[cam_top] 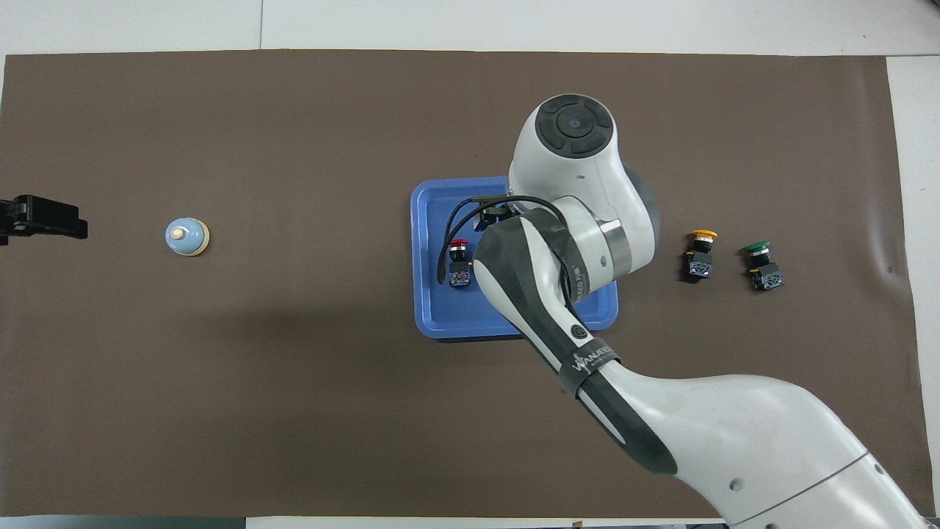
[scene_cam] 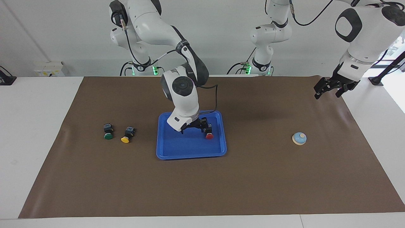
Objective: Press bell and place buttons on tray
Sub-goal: 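Carry the red button with the right gripper and set it in the tray, then withdraw the right gripper toward the yellow button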
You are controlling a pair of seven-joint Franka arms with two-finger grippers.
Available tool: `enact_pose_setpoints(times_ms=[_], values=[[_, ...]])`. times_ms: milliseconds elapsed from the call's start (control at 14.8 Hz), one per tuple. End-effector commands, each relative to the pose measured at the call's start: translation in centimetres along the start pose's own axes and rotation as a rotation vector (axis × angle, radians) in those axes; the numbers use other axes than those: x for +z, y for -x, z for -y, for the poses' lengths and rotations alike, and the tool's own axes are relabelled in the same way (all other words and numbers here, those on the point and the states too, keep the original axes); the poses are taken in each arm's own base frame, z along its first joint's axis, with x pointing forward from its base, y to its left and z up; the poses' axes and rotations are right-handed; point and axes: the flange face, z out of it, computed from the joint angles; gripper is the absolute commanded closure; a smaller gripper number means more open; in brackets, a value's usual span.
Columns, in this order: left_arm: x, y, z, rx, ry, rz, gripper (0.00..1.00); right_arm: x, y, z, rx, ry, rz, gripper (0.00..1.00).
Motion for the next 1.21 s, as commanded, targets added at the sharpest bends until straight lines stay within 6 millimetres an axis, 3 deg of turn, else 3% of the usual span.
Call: enact_pose_setpoints(times_ms=[0, 202, 337, 405, 607, 742, 1012, 1147], values=[[-0.5, 0.5, -0.1, -0.006, 0.004, -0.001, 0.0, -1.0, -0.3, -7.5, 0.058, 0.052, 0.06, 0.0], [-0.5, 0.5, -0.1, -0.006, 0.004, -0.001, 0.0, 1.0, -0.8, -17.1, 0.022, 0.062, 0.112, 0.0], [-0.5, 0.5, -0.1, -0.006, 0.004, -0.001, 0.0, 2.1, -0.8, -24.0, 0.1, 0.043, 0.119, 0.0], [-0.5, 0.5, -0.1, -0.006, 0.004, -0.001, 0.0, 2.7, -0.6, -26.0, 0.099, 0.038, 0.125, 0.0], [-0.5, 0.5, -0.1, -0.006, 0.004, -0.001, 0.0, 4.8, 0.6, -28.9, 0.089, 0.026, 0.096, 0.0], [-0.5, 0.5, -0.1, -0.006, 0.004, -0.001, 0.0, 6.5, 2.0, -29.5, 0.099, 0.023, 0.085, 0.0], [-0.5, 0.5, -0.1, -0.006, 0.004, -0.001, 0.0, 7.3, 2.6, -29.4, 0.098, 0.023, 0.091, 0.01], [-0.5, 0.5, -0.1, -0.006, 0.004, -0.001, 0.0, 8.3, 3.3, -29.5, 0.094, 0.022, 0.074, 0.13]])
